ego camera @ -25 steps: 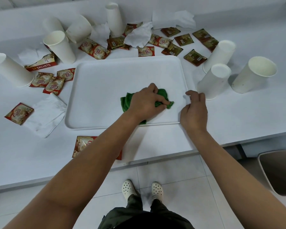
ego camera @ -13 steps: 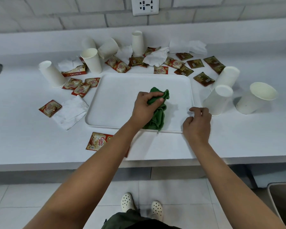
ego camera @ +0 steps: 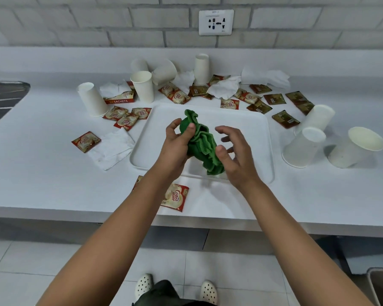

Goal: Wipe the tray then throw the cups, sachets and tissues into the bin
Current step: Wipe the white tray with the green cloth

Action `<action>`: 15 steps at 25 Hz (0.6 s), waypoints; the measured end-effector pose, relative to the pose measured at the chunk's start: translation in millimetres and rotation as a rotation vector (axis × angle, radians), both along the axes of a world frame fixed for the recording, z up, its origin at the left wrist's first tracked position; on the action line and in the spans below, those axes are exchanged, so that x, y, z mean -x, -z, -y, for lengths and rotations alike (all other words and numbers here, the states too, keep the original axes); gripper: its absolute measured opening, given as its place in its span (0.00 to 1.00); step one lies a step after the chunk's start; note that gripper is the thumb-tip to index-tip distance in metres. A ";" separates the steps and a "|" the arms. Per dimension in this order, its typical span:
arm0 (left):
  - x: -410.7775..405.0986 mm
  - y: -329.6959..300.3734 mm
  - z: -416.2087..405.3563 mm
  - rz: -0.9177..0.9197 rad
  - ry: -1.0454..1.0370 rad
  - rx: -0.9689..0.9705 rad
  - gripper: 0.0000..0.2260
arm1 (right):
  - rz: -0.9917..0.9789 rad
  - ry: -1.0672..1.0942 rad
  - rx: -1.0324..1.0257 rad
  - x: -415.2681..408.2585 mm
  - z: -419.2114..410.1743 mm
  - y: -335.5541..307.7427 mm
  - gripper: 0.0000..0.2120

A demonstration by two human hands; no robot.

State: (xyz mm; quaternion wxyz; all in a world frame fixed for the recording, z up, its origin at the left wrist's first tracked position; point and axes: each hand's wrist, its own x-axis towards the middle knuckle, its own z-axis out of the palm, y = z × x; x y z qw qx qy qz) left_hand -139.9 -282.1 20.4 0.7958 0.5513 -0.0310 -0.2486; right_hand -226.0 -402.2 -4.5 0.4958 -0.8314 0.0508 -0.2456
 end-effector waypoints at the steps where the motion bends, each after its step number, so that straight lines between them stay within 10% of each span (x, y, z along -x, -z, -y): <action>1: -3.5 -3.3 -5.4 -0.032 0.003 0.046 0.17 | 0.014 -0.056 -0.040 -4.3 -9.4 -4.6 0.30; 15: -118.4 -13.8 -212.4 0.192 0.111 -0.064 0.16 | -0.233 -0.105 -0.319 -136.1 -178.0 -40.4 0.17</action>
